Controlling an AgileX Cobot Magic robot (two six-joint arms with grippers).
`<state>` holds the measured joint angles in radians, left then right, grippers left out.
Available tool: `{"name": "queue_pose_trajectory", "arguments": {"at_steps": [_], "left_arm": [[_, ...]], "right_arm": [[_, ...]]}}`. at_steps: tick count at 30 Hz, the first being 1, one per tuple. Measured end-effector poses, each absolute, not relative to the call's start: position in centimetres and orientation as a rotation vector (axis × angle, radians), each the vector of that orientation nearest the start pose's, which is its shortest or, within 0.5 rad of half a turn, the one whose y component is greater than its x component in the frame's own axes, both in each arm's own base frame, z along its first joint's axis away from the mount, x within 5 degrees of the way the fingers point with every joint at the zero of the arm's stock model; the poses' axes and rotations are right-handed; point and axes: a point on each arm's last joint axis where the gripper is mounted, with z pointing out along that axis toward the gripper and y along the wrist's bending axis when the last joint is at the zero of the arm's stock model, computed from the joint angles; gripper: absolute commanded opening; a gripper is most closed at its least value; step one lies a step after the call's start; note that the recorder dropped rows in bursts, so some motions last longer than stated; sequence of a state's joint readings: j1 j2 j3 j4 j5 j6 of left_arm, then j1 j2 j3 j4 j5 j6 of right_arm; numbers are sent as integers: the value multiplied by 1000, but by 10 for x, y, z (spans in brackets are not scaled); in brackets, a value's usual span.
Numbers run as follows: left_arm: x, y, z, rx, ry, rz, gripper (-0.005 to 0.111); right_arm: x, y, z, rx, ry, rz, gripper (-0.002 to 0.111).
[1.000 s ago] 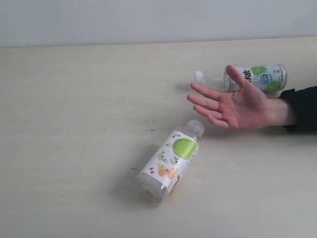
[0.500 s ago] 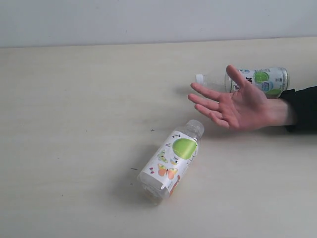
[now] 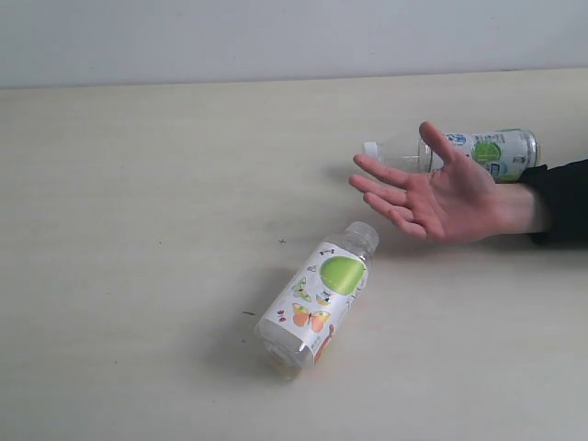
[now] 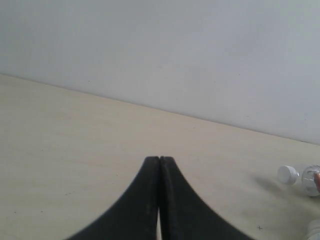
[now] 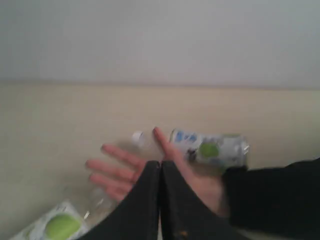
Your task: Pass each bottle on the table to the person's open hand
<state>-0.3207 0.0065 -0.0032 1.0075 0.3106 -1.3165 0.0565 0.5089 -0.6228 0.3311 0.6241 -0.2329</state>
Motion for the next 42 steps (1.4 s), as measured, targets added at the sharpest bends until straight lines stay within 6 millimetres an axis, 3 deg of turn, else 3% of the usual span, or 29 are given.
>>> {"name": "queue_pose_trajectory", "arguments": {"at_steps": [5, 9, 13, 17, 24, 29, 35, 42], "left_arm": [[58, 6, 199, -208, 1648, -279, 0], [58, 6, 199, -208, 1648, -279, 0], [58, 6, 199, -208, 1648, -279, 0], [58, 6, 199, -208, 1648, -279, 0], [58, 6, 199, -206, 1648, -278, 0], [58, 6, 199, -206, 1648, -278, 0], [58, 6, 199, -206, 1648, -278, 0], [58, 6, 199, -206, 1648, -278, 0]], "right_arm": [[134, 47, 333, -457, 2275, 387, 0], [159, 70, 329, -795, 2322, 409, 3], [184, 101, 320, -1128, 2286, 381, 29], [206, 137, 297, -1537, 2176, 265, 52], [219, 190, 244, -1908, 2093, 222, 64], [221, 209, 214, -2175, 1934, 3, 72], [218, 224, 200, -2354, 1728, -297, 80], [212, 240, 195, -2503, 1447, -480, 80]]}}
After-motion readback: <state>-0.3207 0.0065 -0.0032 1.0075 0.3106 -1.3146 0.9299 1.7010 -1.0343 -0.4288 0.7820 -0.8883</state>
